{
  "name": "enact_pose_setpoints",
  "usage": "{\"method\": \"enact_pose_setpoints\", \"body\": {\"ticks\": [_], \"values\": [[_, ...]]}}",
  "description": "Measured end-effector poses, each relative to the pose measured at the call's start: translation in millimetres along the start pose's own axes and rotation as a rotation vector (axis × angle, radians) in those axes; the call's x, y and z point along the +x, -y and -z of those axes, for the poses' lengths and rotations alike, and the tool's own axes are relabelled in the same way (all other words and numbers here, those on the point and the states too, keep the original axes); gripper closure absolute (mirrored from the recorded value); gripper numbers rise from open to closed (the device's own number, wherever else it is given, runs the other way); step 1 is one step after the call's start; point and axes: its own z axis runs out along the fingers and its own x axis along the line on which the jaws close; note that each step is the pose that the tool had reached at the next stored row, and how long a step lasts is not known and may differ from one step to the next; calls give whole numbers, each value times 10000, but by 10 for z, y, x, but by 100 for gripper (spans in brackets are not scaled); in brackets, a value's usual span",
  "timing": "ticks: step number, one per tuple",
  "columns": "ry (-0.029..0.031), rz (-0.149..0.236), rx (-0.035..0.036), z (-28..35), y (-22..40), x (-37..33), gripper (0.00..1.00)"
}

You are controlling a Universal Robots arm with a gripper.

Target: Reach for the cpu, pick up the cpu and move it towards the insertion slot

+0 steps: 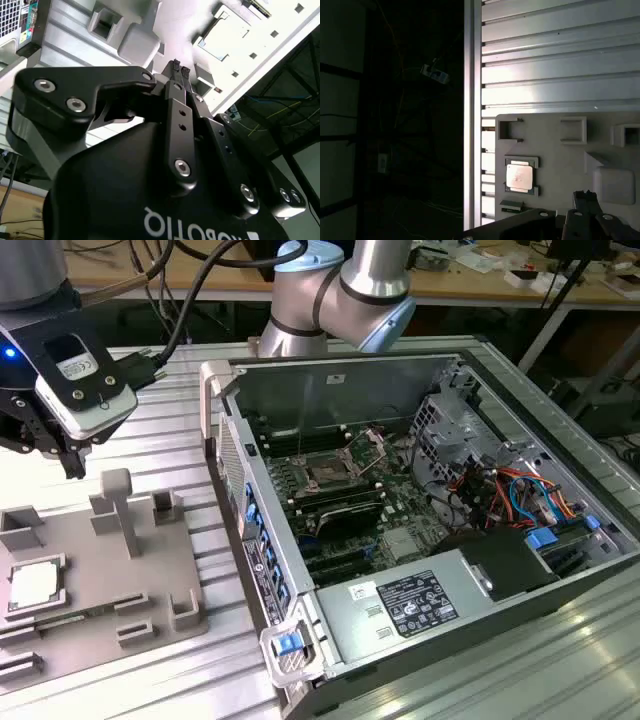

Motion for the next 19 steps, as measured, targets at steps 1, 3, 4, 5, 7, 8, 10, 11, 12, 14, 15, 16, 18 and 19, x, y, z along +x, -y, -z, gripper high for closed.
{"method": "enact_pose_setpoints", "body": {"ticks": [1, 3, 4, 5, 7, 8, 10, 11, 12, 14, 15, 16, 18, 19], "values": [[0, 0, 1, 0, 0, 0, 89], [0, 0, 0, 0, 0, 0, 89], [0, 0, 0, 0, 0, 0, 89], [0, 0, 0, 0, 0, 0, 89], [1, 0, 0, 0, 0, 0, 89], [0, 0, 0, 0, 0, 0, 89], [0, 0, 0, 0, 0, 0, 76], [0, 0, 0, 0, 0, 0, 70], [0, 0, 0, 0, 0, 0, 64], [0, 0, 0, 0, 0, 0, 52], [0, 0, 0, 0, 0, 0, 45], [0, 0, 0, 0, 0, 0, 45], [-1, 0, 1, 0, 0, 5, 45], [1, -2, 0, -2, -1, 18, 45]]}}
